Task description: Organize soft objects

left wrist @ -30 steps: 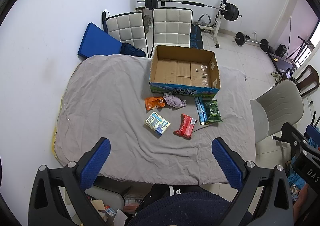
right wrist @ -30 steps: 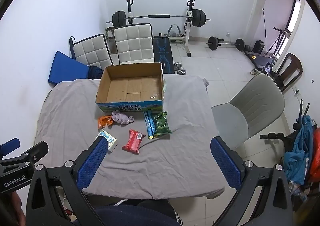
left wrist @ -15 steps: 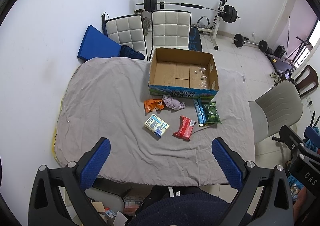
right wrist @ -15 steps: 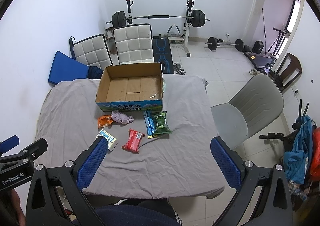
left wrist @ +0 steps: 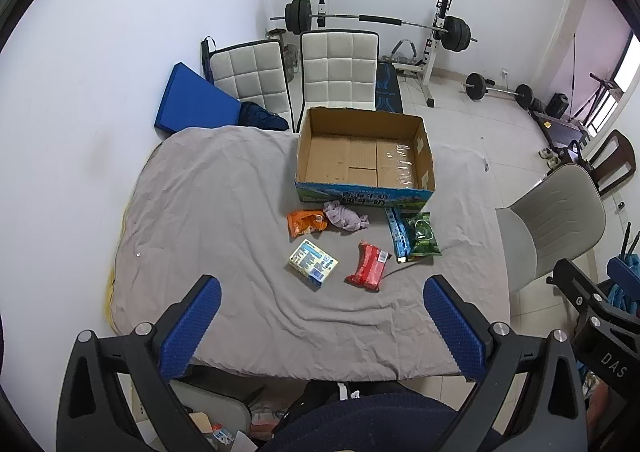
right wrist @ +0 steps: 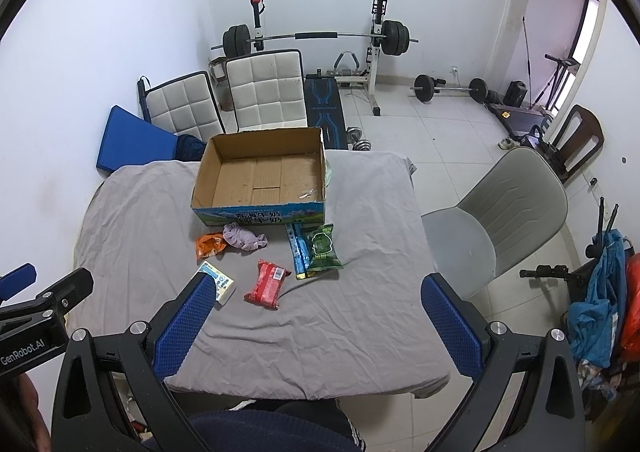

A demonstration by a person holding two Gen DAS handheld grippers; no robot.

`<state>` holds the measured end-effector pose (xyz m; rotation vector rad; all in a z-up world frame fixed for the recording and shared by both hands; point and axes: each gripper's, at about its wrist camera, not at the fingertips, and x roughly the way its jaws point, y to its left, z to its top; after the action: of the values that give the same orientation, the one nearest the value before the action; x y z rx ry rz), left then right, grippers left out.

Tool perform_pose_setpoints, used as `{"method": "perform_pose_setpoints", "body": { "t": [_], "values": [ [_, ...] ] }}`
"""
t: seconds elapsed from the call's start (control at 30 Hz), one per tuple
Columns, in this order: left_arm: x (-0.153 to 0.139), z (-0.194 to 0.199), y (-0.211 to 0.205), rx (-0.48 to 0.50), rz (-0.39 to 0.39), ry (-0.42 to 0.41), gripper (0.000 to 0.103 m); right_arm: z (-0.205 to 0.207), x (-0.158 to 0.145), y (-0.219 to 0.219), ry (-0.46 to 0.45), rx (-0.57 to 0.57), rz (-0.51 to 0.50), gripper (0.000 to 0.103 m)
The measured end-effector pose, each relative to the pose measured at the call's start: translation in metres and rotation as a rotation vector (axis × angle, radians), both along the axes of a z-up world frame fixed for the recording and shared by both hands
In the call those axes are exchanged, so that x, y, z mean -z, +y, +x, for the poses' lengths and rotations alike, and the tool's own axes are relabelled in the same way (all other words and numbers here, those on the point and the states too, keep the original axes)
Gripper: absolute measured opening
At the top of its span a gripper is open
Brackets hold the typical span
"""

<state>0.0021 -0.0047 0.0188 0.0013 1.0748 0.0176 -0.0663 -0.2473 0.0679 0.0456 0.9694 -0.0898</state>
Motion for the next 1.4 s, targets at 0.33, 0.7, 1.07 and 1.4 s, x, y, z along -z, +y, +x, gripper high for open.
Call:
{"method": "perform_pose_setpoints", "body": {
  "t": [0.33, 0.7, 1.07, 1.4],
  "values": [
    [0.000, 0.002, -0.003, 0.002, 0.002, -0.005, 0.103, 0.001, 0.000, 0.000, 0.000, 0.000, 0.001, 0.103],
    [-0.001, 0.002, -0.003, 0.001, -0.001, -0.004, 0.103, 0.009, 0.002, -0.001, 0.008, 0.000, 0.008, 0.103],
    [0.000, 0.009, -0.007, 0.000, -0.004, -0.003, 0.103, 0.014, 0.003, -0.001, 0.006, 0.000, 0.009, 0.103],
    [-0.001, 0.011, -0.006, 0.002, -0.003, -0.002, 0.103, 0.023, 0.004, -0.002, 0.004, 0.005, 0.013, 0.103]
  ]
}}
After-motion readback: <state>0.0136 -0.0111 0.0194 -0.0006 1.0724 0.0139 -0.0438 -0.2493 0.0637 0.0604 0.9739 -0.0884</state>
